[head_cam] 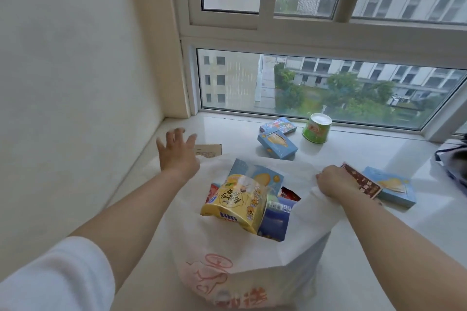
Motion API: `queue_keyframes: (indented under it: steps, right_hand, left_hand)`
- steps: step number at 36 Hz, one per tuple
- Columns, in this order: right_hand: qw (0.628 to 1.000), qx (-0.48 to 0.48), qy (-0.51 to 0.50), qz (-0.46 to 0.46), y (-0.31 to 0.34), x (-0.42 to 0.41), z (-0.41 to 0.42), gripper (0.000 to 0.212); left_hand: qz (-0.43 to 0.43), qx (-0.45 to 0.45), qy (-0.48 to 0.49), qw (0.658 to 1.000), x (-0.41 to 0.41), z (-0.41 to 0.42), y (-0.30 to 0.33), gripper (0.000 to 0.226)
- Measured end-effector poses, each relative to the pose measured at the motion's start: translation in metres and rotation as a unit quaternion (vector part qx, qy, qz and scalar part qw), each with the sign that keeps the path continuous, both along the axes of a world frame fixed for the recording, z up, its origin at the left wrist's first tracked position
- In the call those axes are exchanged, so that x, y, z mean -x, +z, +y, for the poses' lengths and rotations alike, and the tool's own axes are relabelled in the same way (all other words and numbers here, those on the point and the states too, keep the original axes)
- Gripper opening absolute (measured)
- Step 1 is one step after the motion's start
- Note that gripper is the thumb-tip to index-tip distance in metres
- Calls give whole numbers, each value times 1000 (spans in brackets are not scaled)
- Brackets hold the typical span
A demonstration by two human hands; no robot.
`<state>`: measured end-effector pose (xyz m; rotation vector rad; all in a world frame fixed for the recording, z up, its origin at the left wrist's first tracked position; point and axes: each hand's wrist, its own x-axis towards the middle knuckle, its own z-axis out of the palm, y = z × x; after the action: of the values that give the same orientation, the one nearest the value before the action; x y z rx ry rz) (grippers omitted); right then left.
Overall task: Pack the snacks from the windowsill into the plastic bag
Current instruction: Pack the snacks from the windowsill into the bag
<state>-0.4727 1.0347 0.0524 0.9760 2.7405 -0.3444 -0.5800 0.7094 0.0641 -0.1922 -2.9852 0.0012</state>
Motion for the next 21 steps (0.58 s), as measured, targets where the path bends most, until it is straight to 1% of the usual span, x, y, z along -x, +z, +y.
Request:
queue_keyframes:
  steps: [3,6,10,14,18,21]
  right_hand:
    - [1000,-16,-2,-9,3,8,7,31]
    - [999,0,29,-22,8,22,21,34]
    - [996,38,76,15,15,48,39,33]
    - [994,40,96,45,11,78,53,36]
    - [991,60,113,25,-5,113,66,35]
    - [991,68,114,10,-22,141,77,33]
  left_hand:
    - [-13,9,-45,999,5,29,-1,56]
    - [-31,-10,-71,997,12,65,-4,51]
    - [-61,-4,-98,993,23,110,-7,49]
    - [-107,-36,-105,988,40,157,-12,44]
    - [-143,-52,-104,983,60,200,-21,41]
    - [-165,-38,-105,980,84,226,-32,42]
